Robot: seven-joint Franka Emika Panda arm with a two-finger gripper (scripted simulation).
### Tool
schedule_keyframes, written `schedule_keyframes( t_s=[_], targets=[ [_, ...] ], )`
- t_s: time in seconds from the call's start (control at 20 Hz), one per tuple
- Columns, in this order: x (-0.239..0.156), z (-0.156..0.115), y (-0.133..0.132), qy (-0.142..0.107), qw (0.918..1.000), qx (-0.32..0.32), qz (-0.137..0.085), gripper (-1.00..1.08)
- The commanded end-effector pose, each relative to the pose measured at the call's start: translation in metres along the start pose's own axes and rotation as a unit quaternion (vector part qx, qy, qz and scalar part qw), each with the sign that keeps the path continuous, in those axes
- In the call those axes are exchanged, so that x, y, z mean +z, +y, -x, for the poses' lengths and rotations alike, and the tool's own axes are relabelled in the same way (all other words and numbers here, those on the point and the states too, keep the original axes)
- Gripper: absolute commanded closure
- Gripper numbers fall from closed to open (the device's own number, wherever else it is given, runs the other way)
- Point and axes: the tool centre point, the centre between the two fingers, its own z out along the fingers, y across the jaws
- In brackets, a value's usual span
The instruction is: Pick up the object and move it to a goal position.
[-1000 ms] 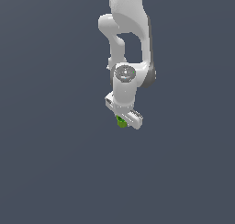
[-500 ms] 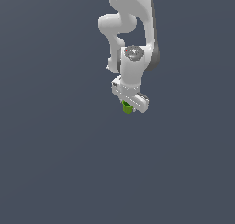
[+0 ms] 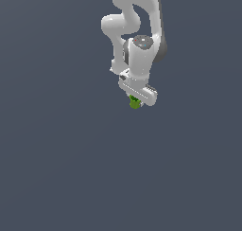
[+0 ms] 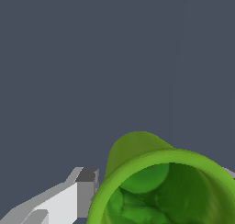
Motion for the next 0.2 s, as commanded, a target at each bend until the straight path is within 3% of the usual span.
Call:
schedule_keyframes(
  t_s=[0.0, 0.15],
  targets=[
    [-0.0033, 0.0044, 0.0013, 0.0, 1.0, 0.0, 0.0, 1.08],
    [-0.0045, 0.0061, 0.0016, 0.0, 1.0, 0.0, 0.0, 1.08]
  ],
)
